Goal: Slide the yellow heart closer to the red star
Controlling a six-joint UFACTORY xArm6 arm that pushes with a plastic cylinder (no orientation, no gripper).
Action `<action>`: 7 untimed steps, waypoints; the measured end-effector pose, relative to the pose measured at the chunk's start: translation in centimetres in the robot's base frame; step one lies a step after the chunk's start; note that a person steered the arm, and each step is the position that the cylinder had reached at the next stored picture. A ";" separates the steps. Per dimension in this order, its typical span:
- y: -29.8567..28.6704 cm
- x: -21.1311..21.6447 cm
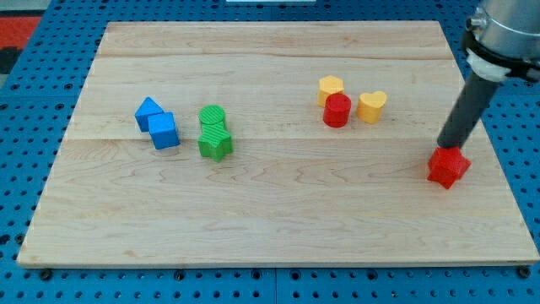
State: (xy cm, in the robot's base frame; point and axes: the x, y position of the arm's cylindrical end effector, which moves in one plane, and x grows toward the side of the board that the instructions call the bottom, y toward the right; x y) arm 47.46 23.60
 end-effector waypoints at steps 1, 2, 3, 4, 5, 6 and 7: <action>0.0 3.7; -1.7 6.7; -1.0 4.2; -0.7 -1.8; -6.0 -5.7; -6.3 -9.4; -7.5 -11.9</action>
State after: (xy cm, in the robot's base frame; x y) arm 35.54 16.15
